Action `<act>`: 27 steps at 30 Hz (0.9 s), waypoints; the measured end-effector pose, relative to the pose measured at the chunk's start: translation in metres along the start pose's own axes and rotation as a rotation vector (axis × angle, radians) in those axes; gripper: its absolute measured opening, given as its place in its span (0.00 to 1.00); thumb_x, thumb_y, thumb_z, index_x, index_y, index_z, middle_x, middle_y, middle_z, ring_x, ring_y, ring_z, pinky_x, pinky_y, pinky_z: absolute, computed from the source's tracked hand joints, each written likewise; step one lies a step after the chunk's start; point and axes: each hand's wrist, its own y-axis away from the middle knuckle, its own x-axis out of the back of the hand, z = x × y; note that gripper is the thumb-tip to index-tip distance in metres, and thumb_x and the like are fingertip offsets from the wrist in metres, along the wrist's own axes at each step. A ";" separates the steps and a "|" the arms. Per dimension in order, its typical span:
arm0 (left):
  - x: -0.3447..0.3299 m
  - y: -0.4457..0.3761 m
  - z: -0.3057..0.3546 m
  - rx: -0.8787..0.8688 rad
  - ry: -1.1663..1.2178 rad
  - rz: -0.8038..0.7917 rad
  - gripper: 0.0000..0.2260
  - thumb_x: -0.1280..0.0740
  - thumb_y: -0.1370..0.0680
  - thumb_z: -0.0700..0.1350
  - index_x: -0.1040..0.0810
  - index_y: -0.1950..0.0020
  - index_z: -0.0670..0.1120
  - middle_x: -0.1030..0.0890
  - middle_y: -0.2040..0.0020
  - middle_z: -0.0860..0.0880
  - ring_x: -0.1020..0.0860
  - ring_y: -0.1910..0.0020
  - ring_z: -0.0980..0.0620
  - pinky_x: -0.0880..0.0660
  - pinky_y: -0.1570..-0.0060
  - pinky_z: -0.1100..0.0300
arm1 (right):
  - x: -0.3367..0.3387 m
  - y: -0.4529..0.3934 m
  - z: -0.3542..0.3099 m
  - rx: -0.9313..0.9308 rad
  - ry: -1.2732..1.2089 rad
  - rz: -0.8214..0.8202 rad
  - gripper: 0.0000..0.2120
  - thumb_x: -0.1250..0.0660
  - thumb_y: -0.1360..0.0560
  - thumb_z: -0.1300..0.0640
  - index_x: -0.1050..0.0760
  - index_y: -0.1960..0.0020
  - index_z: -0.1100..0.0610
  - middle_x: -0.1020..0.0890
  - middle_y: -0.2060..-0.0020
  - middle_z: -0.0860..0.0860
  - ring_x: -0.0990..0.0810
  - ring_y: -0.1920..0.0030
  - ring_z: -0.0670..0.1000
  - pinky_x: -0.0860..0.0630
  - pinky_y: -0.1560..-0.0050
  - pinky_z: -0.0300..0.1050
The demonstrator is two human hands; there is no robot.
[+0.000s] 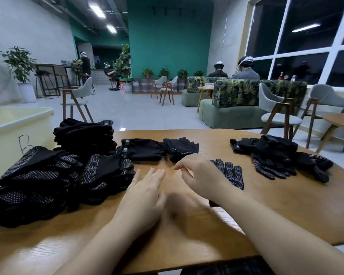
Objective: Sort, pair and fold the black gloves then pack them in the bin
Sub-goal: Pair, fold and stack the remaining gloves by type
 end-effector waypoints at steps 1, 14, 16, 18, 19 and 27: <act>-0.001 -0.001 0.004 -0.012 -0.007 -0.014 0.29 0.55 0.24 0.51 0.51 0.22 0.48 0.46 0.23 0.54 0.53 0.24 0.59 0.67 0.31 0.62 | 0.006 0.005 0.008 -0.010 0.017 0.002 0.14 0.42 0.28 0.60 0.19 0.51 0.58 0.17 0.54 0.51 0.23 0.50 0.49 0.32 0.47 0.38; -0.012 0.006 0.024 -0.137 0.161 -0.090 0.25 0.46 0.19 0.50 0.50 0.23 0.56 0.48 0.23 0.60 0.58 0.29 0.68 0.52 0.31 0.69 | 0.064 0.050 0.129 -0.833 0.419 -0.102 0.28 0.40 0.22 0.47 0.44 0.25 0.47 0.52 0.24 0.54 0.54 0.25 0.58 0.46 0.29 0.58; -0.015 0.004 0.022 -0.147 0.152 -0.098 0.25 0.46 0.19 0.51 0.50 0.23 0.55 0.47 0.23 0.59 0.58 0.28 0.66 0.54 0.32 0.69 | 0.073 0.052 0.146 -0.908 0.462 -0.108 0.28 0.42 0.22 0.44 0.47 0.24 0.44 0.58 0.23 0.53 0.60 0.24 0.57 0.51 0.28 0.59; -0.015 0.002 0.022 -0.152 0.142 -0.104 0.26 0.45 0.19 0.51 0.50 0.23 0.55 0.47 0.23 0.59 0.58 0.29 0.67 0.55 0.31 0.69 | 0.080 0.052 0.159 -0.935 0.506 -0.123 0.26 0.46 0.21 0.42 0.47 0.24 0.42 0.61 0.23 0.51 0.63 0.25 0.57 0.54 0.27 0.61; -0.015 0.002 0.022 -0.149 0.145 -0.105 0.26 0.45 0.19 0.51 0.50 0.23 0.56 0.47 0.23 0.60 0.57 0.29 0.67 0.55 0.31 0.68 | 0.082 0.052 0.163 -0.933 0.530 -0.142 0.25 0.47 0.20 0.42 0.46 0.25 0.43 0.61 0.23 0.51 0.64 0.25 0.57 0.56 0.28 0.61; -0.014 -0.002 0.024 -0.126 0.173 -0.153 0.27 0.44 0.19 0.51 0.54 0.23 0.59 0.49 0.24 0.61 0.57 0.34 0.71 0.55 0.30 0.68 | 0.085 0.036 0.177 -0.854 0.632 -0.269 0.24 0.48 0.19 0.46 0.30 0.32 0.60 0.57 0.23 0.49 0.54 0.24 0.53 0.50 0.28 0.58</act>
